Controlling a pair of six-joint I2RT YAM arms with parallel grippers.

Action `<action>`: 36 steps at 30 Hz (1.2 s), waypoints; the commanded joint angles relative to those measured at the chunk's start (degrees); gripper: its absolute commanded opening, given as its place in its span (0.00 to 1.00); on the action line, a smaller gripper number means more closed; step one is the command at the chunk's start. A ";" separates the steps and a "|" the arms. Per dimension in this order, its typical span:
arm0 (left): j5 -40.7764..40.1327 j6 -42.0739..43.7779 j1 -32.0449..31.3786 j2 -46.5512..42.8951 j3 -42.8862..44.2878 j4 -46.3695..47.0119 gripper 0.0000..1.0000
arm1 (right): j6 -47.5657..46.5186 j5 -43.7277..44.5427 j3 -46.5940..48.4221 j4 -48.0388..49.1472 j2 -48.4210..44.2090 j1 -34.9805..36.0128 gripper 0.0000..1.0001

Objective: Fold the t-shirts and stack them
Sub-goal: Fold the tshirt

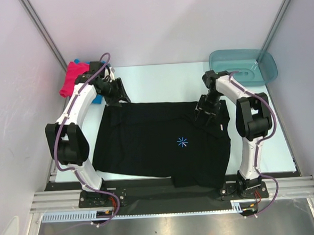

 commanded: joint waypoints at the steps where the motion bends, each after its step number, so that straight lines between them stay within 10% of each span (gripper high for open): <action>1: 1.28 -0.30 -0.36 -2.92 -0.48 1.00 0.59 | 2.57 5.24 2.52 -0.60 2.49 0.15 0.61; 15: 1.98 0.14 -0.36 -3.10 -1.36 1.44 0.60 | 5.22 14.20 4.28 4.23 6.09 -1.17 0.59; 25: 1.98 0.14 -0.36 -3.19 -2.07 1.53 0.60 | 4.07 12.63 0.68 8.18 3.30 -1.44 0.00; 36: 2.68 -0.12 -0.36 -3.36 -3.30 2.06 0.60 | 0.74 5.86 -1.61 1.78 -7.96 1.55 0.00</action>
